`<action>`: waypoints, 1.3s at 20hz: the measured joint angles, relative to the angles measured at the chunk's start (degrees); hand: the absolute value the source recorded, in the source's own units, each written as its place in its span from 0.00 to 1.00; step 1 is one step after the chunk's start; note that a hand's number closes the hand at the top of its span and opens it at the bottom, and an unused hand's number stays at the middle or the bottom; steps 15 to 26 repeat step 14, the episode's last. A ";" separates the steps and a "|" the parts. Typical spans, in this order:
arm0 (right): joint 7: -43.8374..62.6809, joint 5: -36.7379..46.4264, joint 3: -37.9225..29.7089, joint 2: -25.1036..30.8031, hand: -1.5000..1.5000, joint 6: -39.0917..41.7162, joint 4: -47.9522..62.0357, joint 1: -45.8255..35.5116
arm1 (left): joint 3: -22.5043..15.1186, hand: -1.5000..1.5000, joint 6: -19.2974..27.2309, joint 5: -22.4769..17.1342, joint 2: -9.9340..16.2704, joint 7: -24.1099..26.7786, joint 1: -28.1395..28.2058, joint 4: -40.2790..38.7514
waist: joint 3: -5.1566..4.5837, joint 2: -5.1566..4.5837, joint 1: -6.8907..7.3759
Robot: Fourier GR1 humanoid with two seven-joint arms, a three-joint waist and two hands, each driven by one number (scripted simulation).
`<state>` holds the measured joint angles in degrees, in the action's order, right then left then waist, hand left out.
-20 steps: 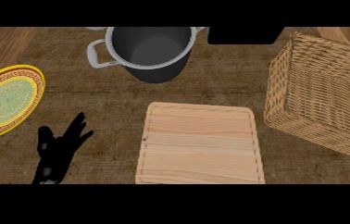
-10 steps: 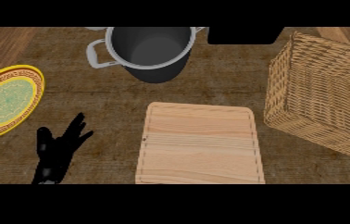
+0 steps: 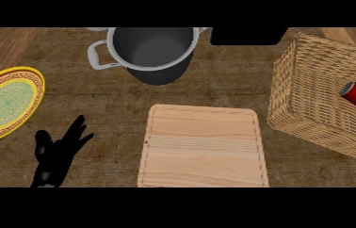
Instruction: Pick the can from the cutting board and place it in the basket
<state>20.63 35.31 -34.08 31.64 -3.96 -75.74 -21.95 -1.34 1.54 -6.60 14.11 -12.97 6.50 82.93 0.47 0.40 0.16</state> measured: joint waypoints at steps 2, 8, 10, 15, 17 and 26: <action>-1.25 -1.62 -1.53 1.28 0.00 0.14 0.21 0.30 | 0.49 0.50 -0.06 0.10 0.02 0.05 -0.27 -0.55 | 0.02 0.05 -0.08; -0.60 -6.79 -6.76 2.81 0.00 -0.03 -2.55 1.56 | 0.25 0.50 0.02 0.56 -0.51 -0.55 1.14 1.28 | -0.08 0.11 -0.40; 1.02 -8.02 -8.26 2.94 0.00 -0.27 -3.69 2.13 | 0.88 0.50 -0.35 0.29 -0.14 -1.34 0.71 1.11 | -0.12 0.10 -0.42; -0.37 -11.78 -13.84 5.11 0.00 0.89 -3.33 6.15 | 1.08 0.50 -0.34 0.58 -0.40 -1.78 0.78 1.05 | -0.10 0.14 -0.68; -0.37 -11.78 -13.84 5.11 0.00 0.89 -3.33 6.15 | 1.08 0.50 -0.34 0.58 -0.40 -1.78 0.78 1.05 | -0.10 0.14 -0.68; -0.37 -11.78 -13.84 5.11 0.00 0.89 -3.33 6.15 | 1.08 0.50 -0.34 0.58 -0.40 -1.78 0.78 1.05 | -0.10 0.14 -0.68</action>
